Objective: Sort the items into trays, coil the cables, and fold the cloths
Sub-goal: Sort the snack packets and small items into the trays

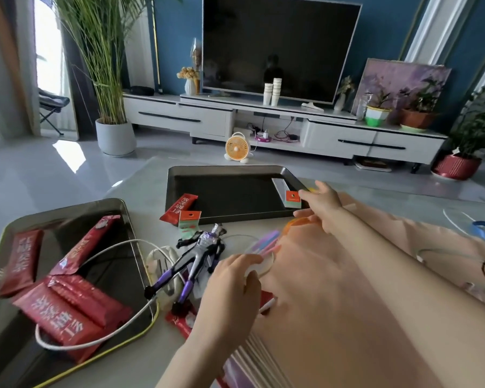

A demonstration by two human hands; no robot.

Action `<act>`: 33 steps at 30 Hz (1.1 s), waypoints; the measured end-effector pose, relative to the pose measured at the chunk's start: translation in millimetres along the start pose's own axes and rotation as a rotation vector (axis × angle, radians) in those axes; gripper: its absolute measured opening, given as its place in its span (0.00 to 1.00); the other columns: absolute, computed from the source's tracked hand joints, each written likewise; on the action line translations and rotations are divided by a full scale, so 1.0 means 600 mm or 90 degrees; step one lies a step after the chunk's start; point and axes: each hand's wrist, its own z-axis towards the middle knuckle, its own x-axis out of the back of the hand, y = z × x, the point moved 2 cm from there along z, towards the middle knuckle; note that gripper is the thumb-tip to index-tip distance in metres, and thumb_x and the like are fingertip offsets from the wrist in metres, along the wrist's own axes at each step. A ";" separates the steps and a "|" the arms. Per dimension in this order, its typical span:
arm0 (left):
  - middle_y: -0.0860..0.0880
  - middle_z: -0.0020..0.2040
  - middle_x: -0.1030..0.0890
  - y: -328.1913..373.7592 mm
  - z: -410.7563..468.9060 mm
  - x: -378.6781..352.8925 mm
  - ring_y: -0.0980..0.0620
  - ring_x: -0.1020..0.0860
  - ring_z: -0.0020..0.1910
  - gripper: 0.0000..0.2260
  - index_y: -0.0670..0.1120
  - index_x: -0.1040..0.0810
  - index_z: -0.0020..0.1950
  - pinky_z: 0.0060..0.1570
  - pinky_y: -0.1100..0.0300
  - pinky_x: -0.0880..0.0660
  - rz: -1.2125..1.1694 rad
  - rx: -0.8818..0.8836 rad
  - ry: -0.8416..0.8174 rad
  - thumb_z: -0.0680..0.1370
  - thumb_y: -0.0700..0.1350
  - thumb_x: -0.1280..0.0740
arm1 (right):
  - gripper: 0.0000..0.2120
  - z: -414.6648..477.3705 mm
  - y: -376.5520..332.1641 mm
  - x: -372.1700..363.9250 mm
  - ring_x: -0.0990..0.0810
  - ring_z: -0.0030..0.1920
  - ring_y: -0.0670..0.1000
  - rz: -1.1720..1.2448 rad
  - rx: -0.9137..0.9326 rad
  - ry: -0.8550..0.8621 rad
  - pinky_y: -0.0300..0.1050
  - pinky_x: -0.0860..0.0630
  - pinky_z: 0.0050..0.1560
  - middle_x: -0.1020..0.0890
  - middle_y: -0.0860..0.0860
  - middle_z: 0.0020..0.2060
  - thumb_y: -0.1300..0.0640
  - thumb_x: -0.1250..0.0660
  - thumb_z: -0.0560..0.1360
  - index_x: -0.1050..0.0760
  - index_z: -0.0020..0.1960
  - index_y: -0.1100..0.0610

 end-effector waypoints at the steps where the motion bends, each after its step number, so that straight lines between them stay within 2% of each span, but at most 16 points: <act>1: 0.56 0.57 0.23 -0.003 -0.003 0.003 0.55 0.25 0.57 0.14 0.49 0.23 0.60 0.58 0.58 0.28 0.014 -0.008 0.007 0.79 0.38 0.41 | 0.27 -0.002 0.008 0.005 0.21 0.23 0.47 -0.029 0.012 0.004 0.32 0.37 0.16 0.30 0.51 0.53 0.61 0.39 0.78 0.43 0.74 0.54; 4: 0.57 0.56 0.24 -0.003 -0.005 0.010 0.57 0.26 0.57 0.14 0.49 0.23 0.61 0.57 0.59 0.27 0.020 -0.022 0.017 0.79 0.39 0.42 | 0.22 -0.025 0.029 0.023 0.23 0.20 0.45 -0.074 0.023 -0.008 0.32 0.34 0.17 0.24 0.52 0.46 0.67 0.42 0.76 0.35 0.70 0.58; 6: 0.56 0.57 0.24 0.003 -0.003 0.008 0.55 0.24 0.57 0.14 0.49 0.24 0.61 0.56 0.57 0.26 -0.004 -0.024 0.004 0.79 0.38 0.42 | 0.18 -0.049 0.038 0.030 0.21 0.26 0.49 -0.094 0.041 -0.026 0.35 0.27 0.22 0.22 0.53 0.42 0.66 0.41 0.77 0.31 0.66 0.59; 7: 0.55 0.57 0.24 0.006 -0.002 0.007 0.54 0.24 0.56 0.14 0.49 0.24 0.61 0.56 0.57 0.26 -0.012 -0.024 0.002 0.79 0.38 0.42 | 0.16 -0.063 0.041 0.033 0.21 0.29 0.49 -0.111 0.059 -0.043 0.37 0.25 0.26 0.21 0.54 0.43 0.66 0.40 0.76 0.29 0.63 0.59; 9: 0.55 0.57 0.24 0.008 -0.003 0.008 0.59 0.24 0.55 0.15 0.49 0.26 0.63 0.56 0.60 0.27 -0.027 -0.015 0.032 0.79 0.38 0.41 | 0.11 -0.093 0.041 0.036 0.23 0.33 0.49 -0.156 0.106 -0.117 0.38 0.26 0.33 0.21 0.54 0.42 0.65 0.37 0.76 0.26 0.58 0.60; 11: 0.56 0.55 0.24 0.006 -0.010 0.012 0.62 0.24 0.51 0.16 0.50 0.28 0.63 0.50 0.66 0.28 -0.064 0.008 0.077 0.78 0.36 0.41 | 0.07 -0.135 0.043 0.040 0.24 0.35 0.46 -0.199 0.149 -0.212 0.36 0.28 0.35 0.22 0.53 0.39 0.65 0.36 0.75 0.24 0.52 0.58; 13: 0.55 0.53 0.23 -0.002 -0.024 0.018 0.63 0.23 0.50 0.16 0.49 0.28 0.61 0.45 0.72 0.30 -0.105 0.030 0.104 0.77 0.33 0.41 | 0.08 -0.178 0.047 0.040 0.24 0.36 0.43 -0.239 0.201 -0.266 0.31 0.28 0.36 0.21 0.51 0.39 0.65 0.36 0.75 0.24 0.45 0.53; 14: 0.55 0.52 0.23 -0.008 -0.031 0.022 0.61 0.23 0.51 0.16 0.48 0.27 0.60 0.46 0.72 0.30 -0.109 0.039 0.111 0.77 0.32 0.41 | 0.08 -0.198 0.051 0.037 0.24 0.37 0.41 -0.262 0.223 -0.283 0.28 0.29 0.36 0.21 0.49 0.40 0.65 0.35 0.75 0.23 0.45 0.53; 16: 0.54 0.52 0.22 -0.016 -0.044 0.034 0.56 0.23 0.54 0.17 0.48 0.26 0.59 0.49 0.69 0.30 -0.092 0.042 0.121 0.76 0.31 0.41 | 0.06 -0.237 0.059 0.020 0.22 0.43 0.42 -0.307 0.248 -0.326 0.29 0.28 0.42 0.19 0.49 0.43 0.64 0.35 0.75 0.22 0.49 0.55; 18: 0.56 0.50 0.22 -0.021 -0.053 0.044 0.56 0.23 0.54 0.17 0.50 0.26 0.55 0.48 0.72 0.31 -0.087 0.036 0.130 0.76 0.30 0.41 | 0.08 -0.269 0.071 -0.005 0.21 0.47 0.46 -0.342 0.270 -0.362 0.34 0.26 0.48 0.19 0.51 0.47 0.62 0.35 0.76 0.23 0.54 0.57; 20: 0.56 0.49 0.21 -0.020 -0.058 0.053 0.56 0.23 0.53 0.17 0.51 0.26 0.52 0.48 0.74 0.32 -0.076 0.024 0.137 0.76 0.29 0.41 | 0.12 -0.285 0.078 -0.023 0.23 0.52 0.48 -0.408 0.346 -0.329 0.38 0.28 0.53 0.21 0.51 0.52 0.61 0.37 0.76 0.24 0.59 0.55; 22: 0.54 0.50 0.21 -0.016 -0.063 0.055 0.56 0.24 0.52 0.16 0.48 0.24 0.53 0.47 0.76 0.32 -0.045 0.015 0.128 0.75 0.29 0.41 | 0.14 -0.292 0.083 -0.032 0.26 0.56 0.49 -0.488 0.417 -0.275 0.40 0.32 0.57 0.23 0.50 0.56 0.59 0.39 0.77 0.25 0.61 0.52; 25: 0.56 0.50 0.22 -0.003 -0.070 0.052 0.56 0.24 0.52 0.15 0.45 0.22 0.56 0.47 0.76 0.33 0.006 -0.009 0.115 0.76 0.31 0.41 | 0.14 -0.290 0.088 -0.040 0.27 0.57 0.52 -0.566 0.399 -0.246 0.44 0.31 0.57 0.23 0.51 0.56 0.54 0.40 0.77 0.26 0.61 0.51; 28: 0.58 0.51 0.25 0.007 -0.076 0.042 0.56 0.25 0.54 0.13 0.47 0.25 0.59 0.51 0.68 0.31 0.033 -0.017 0.103 0.77 0.35 0.40 | 0.12 -0.284 0.081 -0.048 0.27 0.56 0.53 -0.617 0.369 -0.238 0.44 0.33 0.52 0.24 0.52 0.54 0.51 0.40 0.76 0.25 0.57 0.51; 31: 0.55 0.53 0.24 0.003 -0.081 0.034 0.53 0.26 0.56 0.13 0.47 0.25 0.59 0.54 0.62 0.31 0.048 0.010 0.104 0.77 0.36 0.41 | 0.12 -0.276 0.067 -0.051 0.26 0.56 0.53 -0.630 0.303 -0.271 0.44 0.36 0.49 0.21 0.51 0.52 0.50 0.33 0.72 0.22 0.54 0.49; 33: 0.53 0.53 0.23 0.000 -0.083 0.028 0.53 0.27 0.56 0.13 0.48 0.25 0.56 0.54 0.62 0.32 0.063 0.017 0.086 0.76 0.35 0.41 | 0.09 -0.272 0.059 -0.047 0.22 0.51 0.52 -0.575 0.224 -0.315 0.45 0.30 0.50 0.18 0.51 0.48 0.51 0.29 0.69 0.21 0.48 0.49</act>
